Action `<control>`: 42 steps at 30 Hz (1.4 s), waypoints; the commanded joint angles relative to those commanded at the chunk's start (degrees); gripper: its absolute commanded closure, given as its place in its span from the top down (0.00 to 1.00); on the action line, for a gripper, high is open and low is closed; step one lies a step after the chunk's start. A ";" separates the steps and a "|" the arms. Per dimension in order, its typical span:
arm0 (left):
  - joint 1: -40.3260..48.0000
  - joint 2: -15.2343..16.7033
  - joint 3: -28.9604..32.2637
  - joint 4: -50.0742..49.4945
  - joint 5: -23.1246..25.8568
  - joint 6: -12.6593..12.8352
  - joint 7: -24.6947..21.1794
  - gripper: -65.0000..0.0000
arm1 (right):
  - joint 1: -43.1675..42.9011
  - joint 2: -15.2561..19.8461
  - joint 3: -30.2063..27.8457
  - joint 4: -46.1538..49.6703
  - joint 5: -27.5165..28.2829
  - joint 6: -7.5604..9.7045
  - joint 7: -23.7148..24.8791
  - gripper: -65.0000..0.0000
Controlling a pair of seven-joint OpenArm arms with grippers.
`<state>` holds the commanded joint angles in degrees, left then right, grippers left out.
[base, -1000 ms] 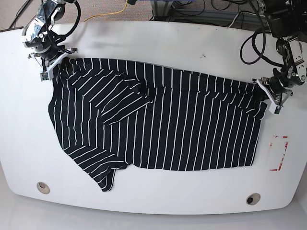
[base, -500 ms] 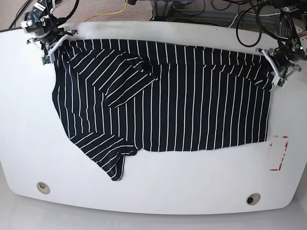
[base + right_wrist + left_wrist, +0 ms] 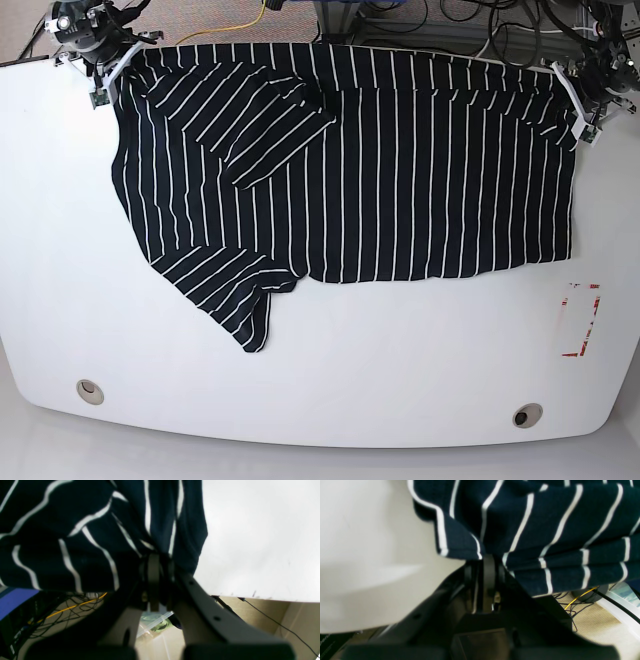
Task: Layout the t-shirt on the table in an organized manner, then fold the t-shirt properly
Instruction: 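Pull the shirt with both grippers away from the table center, stretching it, then release the shirt and lower both grippers onto the shirt's hem edge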
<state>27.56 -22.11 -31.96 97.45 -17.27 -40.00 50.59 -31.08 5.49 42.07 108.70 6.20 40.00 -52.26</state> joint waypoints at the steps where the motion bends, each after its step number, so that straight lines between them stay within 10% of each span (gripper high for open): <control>1: -0.09 0.00 0.00 0.00 0.00 0.00 0.00 0.23 | 0.00 -0.18 -0.09 0.00 0.00 0.00 0.00 0.02; 9: -2.02 0.00 -0.26 4.13 0.00 0.00 0.09 0.66 | 0.09 -0.18 0.00 2.11 -0.09 0.00 0.00 0.55; 16: -2.20 0.00 -0.26 9.85 -0.09 0.00 0.88 0.72 | -0.09 -0.26 0.00 7.12 -0.09 0.00 0.00 0.99; 42: -32.97 0.00 2.64 1.23 0.53 3.21 8.79 0.72 | 23.65 5.54 -3.96 4.84 -3.69 0.00 -5.45 1.00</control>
<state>-5.41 -22.11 -29.32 98.68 -16.75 -36.79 59.38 -7.43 11.03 38.11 113.54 2.51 40.00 -57.71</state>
